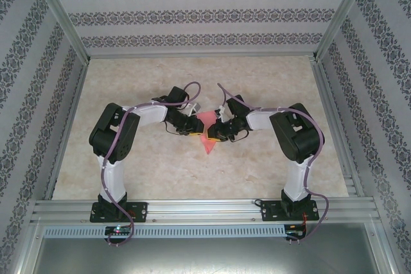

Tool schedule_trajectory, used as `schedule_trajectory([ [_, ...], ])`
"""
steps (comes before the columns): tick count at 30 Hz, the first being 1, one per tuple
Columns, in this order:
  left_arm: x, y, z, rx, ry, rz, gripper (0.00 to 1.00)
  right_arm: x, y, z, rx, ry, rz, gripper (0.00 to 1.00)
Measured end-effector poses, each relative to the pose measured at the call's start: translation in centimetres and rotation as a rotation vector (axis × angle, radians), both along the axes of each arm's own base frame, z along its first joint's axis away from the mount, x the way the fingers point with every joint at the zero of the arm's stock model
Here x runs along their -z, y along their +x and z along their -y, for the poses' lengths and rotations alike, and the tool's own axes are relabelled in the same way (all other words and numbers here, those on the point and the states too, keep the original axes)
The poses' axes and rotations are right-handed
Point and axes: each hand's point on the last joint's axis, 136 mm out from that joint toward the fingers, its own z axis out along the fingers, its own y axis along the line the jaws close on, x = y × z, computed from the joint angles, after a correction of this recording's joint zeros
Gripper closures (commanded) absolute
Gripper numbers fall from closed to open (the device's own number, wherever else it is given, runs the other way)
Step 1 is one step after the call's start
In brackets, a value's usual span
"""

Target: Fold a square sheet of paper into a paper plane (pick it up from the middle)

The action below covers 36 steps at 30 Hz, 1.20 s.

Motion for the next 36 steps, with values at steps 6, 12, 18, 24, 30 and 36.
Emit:
schedule_trajectory([
  [6,0.0,-0.8,0.5,0.02,0.0,-0.012,0.77,0.0,0.0,0.2,0.008,0.002,0.001,0.83],
  [12,0.2,-1.0,0.7,0.029,0.005,-0.017,0.89,0.0,0.0,0.4,0.014,0.002,0.0,0.83],
  [18,0.0,-0.9,0.7,0.039,0.003,-0.005,0.98,-0.2,0.0,0.6,0.017,0.001,0.002,0.8],
  [24,-0.3,-0.4,1.0,0.045,0.0,0.007,0.99,-1.8,0.9,1.9,0.055,-0.008,0.027,0.76],
  [30,-0.2,0.0,1.2,0.051,0.001,0.008,1.0,-3.0,3.3,3.4,0.092,-0.042,0.076,0.75],
  [36,-0.5,0.5,1.6,0.065,-0.009,0.021,0.99,-3.1,5.9,4.0,0.095,-0.084,0.121,0.76],
])
